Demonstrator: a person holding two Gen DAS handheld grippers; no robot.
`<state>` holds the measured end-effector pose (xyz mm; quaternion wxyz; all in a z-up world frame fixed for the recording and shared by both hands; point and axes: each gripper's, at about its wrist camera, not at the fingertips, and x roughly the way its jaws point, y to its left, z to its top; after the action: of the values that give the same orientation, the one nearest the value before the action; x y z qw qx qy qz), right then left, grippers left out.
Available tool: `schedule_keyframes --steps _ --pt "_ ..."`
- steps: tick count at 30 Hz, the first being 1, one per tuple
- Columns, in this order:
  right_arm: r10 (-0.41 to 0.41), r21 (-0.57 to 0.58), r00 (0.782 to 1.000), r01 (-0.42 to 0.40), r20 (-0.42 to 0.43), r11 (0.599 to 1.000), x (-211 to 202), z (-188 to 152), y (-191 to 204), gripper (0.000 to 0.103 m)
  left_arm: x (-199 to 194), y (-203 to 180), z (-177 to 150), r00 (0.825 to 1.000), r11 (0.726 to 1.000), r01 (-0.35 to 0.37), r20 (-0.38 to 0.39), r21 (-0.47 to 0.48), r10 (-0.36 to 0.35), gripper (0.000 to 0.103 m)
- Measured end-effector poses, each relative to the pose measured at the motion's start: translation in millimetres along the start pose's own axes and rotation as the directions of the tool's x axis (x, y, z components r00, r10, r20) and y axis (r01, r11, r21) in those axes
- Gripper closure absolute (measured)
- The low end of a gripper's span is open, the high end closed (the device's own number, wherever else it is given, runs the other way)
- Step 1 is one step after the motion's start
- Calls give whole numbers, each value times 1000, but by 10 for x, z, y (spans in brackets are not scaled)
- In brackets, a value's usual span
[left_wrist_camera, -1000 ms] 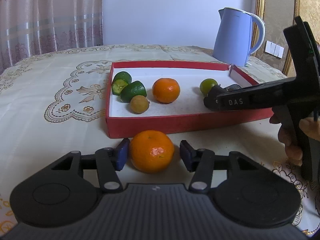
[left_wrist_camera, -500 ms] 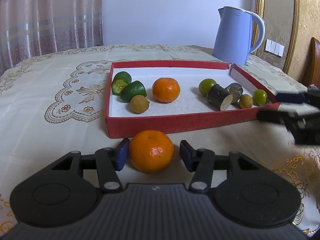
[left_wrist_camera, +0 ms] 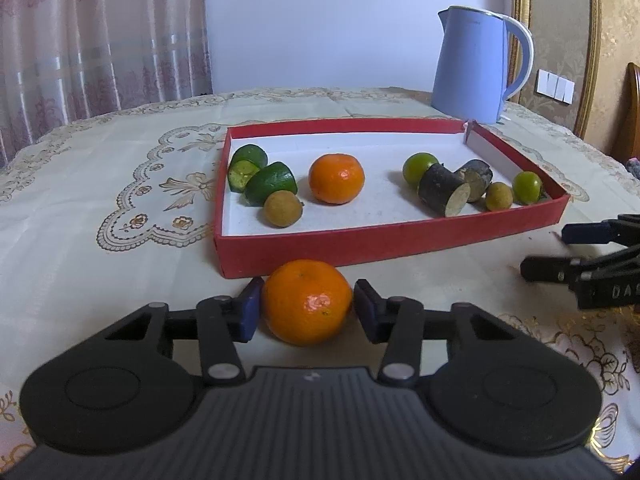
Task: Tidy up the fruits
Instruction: 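Withdraw the right gripper from the box, then carry the mandarin into the red box and open the left gripper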
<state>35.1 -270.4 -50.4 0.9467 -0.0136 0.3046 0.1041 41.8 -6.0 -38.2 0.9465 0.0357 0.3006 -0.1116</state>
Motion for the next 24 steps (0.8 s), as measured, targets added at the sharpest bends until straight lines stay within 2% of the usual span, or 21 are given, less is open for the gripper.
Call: schedule_keyframes --steps 2,5,13,18,24 --pt "-36 -18 999 36 -2 999 14 4 42 5 -2 3 -2 1000 1000 -7 1 -1 7 61" --pt "-16 14 1000 16 -13 1000 31 7 -27 2 -14 -14 -1 1000 1000 -20 0 -1 20 62" --pt "-12 12 1000 12 -16 1000 31 9 -27 2 -123 -59 47 998 999 -51 -23 -2 51 62" --pt "-12 12 1000 12 -16 1000 32 8 -26 1 -292 -109 165 999 999 -50 19 0 50 62" --pt "-12 12 1000 12 -16 1000 33 8 -26 1 -390 -254 511 995 999 -34 97 41 30 62"
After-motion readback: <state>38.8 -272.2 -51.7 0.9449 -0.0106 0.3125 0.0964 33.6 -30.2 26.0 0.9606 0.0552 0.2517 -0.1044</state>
